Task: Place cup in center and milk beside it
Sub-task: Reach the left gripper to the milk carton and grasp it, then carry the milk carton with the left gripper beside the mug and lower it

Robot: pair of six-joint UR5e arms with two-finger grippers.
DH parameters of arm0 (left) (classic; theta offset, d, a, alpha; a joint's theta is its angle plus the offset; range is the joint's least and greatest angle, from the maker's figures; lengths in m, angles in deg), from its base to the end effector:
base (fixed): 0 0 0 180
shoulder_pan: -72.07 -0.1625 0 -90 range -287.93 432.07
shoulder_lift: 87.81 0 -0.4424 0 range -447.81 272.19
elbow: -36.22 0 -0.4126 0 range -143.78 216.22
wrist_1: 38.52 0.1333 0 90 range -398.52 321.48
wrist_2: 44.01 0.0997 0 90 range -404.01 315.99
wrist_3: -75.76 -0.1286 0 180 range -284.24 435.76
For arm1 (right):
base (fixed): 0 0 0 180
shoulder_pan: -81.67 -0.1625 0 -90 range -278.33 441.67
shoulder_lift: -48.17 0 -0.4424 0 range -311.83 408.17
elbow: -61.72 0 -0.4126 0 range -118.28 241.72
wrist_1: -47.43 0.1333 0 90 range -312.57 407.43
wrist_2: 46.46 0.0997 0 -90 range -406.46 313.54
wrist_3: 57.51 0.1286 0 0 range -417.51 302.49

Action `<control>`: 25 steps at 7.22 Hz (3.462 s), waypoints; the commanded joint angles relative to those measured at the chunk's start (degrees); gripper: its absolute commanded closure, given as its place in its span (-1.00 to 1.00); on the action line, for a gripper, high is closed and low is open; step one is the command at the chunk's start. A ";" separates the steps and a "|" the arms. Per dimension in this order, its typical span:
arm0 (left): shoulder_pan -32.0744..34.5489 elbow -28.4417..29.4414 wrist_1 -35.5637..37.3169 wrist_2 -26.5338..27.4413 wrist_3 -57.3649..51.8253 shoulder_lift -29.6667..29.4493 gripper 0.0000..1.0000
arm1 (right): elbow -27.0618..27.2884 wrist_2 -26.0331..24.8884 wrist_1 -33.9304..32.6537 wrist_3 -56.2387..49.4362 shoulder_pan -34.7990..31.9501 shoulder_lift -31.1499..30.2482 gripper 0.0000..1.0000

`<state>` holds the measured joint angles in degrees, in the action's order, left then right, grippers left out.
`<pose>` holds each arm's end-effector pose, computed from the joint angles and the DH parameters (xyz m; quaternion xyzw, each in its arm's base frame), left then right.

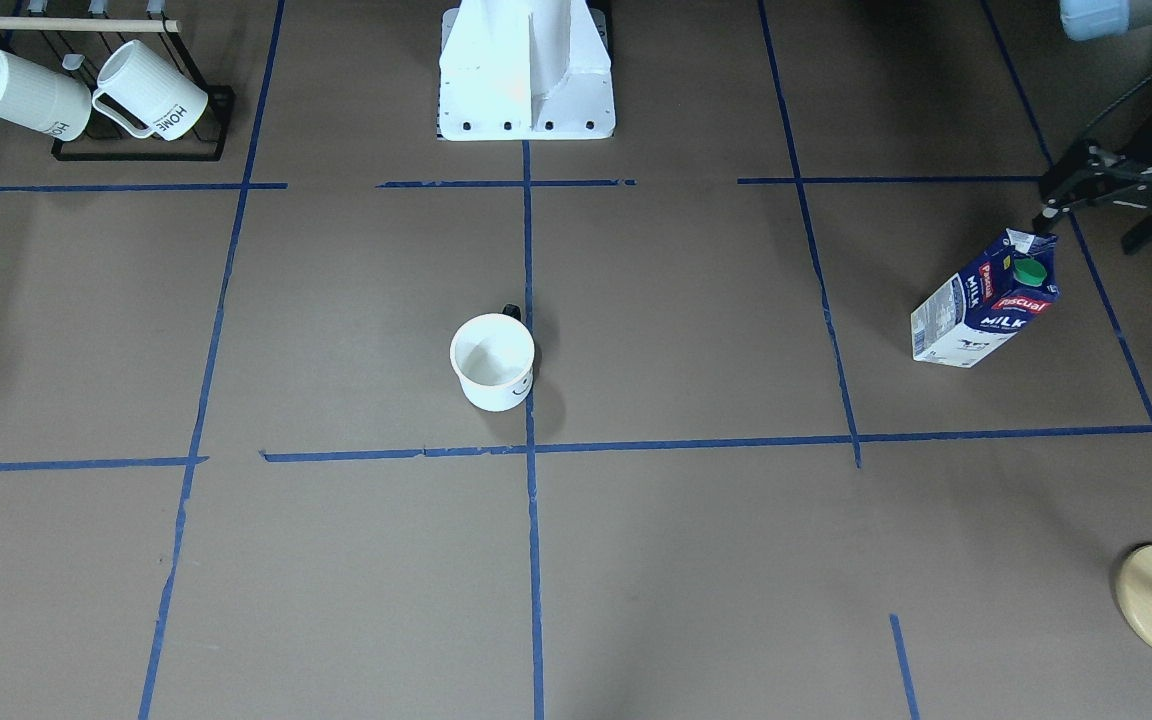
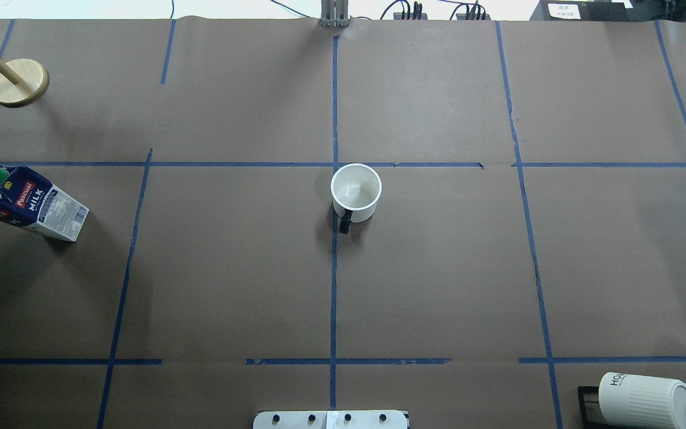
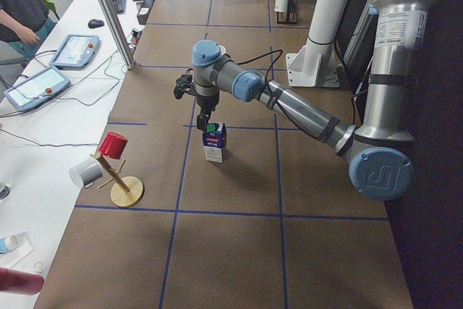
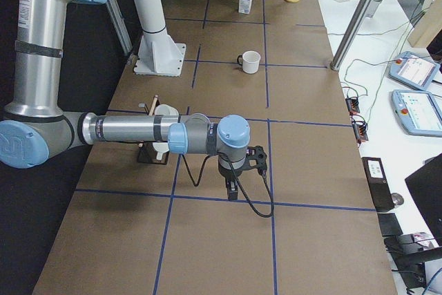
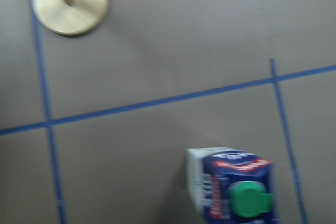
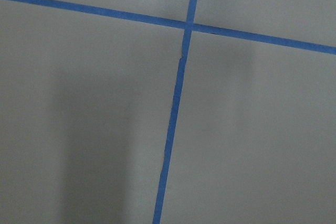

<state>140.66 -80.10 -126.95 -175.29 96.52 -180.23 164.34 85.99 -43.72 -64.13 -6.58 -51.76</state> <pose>0.1423 -0.4955 0.4466 0.0818 0.3988 0.0880 0.9091 0.0331 -0.4393 0.6711 0.0279 -0.3611 -0.0729 0.9292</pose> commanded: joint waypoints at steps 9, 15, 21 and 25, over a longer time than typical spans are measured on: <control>-6.63 10.77 -9.30 1.37 5.78 -0.48 -0.77 | -0.14 0.00 0.00 -0.15 0.09 -0.09 -1.00; -6.63 6.48 2.73 1.46 6.04 -9.22 0.29 | -0.22 0.00 0.00 -0.24 0.09 -0.09 -1.00; -23.46 18.98 16.89 8.90 34.38 -44.46 0.27 | -0.31 0.09 0.00 -0.15 0.09 -0.18 -1.00; -27.72 30.35 8.63 11.65 38.56 -51.89 0.26 | -0.40 0.00 0.00 -0.24 0.09 -0.18 -1.00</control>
<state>114.01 -51.81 -116.77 -164.81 134.55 -230.76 163.95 86.06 -43.71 -64.31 -6.49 -51.94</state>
